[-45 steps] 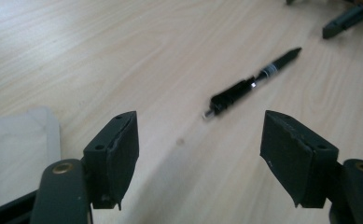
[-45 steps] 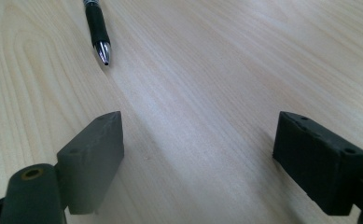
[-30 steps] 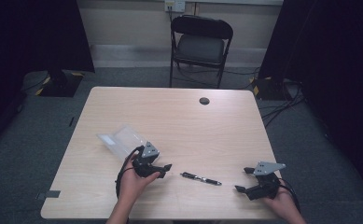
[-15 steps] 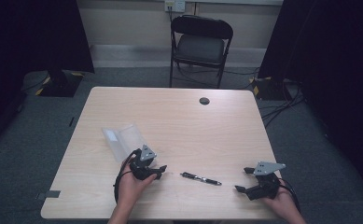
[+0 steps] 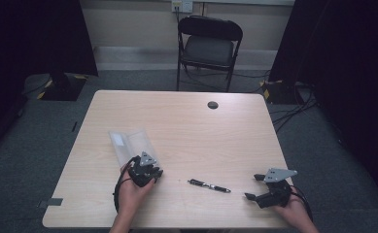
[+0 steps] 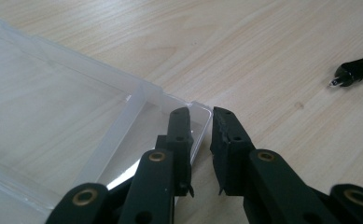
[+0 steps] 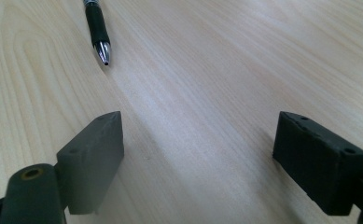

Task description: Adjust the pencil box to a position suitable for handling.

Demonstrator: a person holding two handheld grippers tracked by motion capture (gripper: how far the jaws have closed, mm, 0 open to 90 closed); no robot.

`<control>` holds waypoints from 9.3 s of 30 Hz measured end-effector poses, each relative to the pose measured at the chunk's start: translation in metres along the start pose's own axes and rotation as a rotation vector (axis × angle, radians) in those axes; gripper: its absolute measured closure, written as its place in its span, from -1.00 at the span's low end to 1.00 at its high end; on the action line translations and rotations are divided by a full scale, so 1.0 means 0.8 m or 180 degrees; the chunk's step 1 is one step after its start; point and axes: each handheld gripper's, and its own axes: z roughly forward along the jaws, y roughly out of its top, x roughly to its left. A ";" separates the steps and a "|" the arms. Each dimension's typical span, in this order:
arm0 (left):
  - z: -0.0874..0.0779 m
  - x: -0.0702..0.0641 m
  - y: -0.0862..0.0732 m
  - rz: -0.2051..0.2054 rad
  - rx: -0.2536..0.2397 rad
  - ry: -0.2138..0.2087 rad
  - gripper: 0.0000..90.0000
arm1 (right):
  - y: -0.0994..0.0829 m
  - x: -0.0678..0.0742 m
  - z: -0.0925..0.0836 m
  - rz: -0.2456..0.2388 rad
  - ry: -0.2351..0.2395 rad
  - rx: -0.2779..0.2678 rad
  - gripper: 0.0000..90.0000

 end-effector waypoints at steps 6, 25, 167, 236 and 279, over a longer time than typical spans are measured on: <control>-0.002 0.000 0.001 0.0000 0.0037 -0.0040 0.76 | 0.000 0.000 0.000 0.0000 0.0001 0.0000 -0.66; 0.005 0.000 0.006 -0.0316 -0.0007 0.0112 0.27 | 0.000 0.000 0.000 0.0000 0.0000 0.0000 -0.66; -0.027 -0.036 0.007 0.0314 -0.0329 -0.0708 -0.05 | 0.088 0.072 0.075 -0.0237 0.0702 0.0109 0.79; 0.001 -0.062 -0.012 0.0731 0.0034 -0.0882 0.63 | 0.037 0.022 0.040 0.0038 -0.0023 -0.0001 -0.63; 0.026 -0.080 0.009 0.0613 -0.0007 -0.1099 0.71 | 0.036 0.022 0.040 0.0032 -0.0012 -0.0003 -0.63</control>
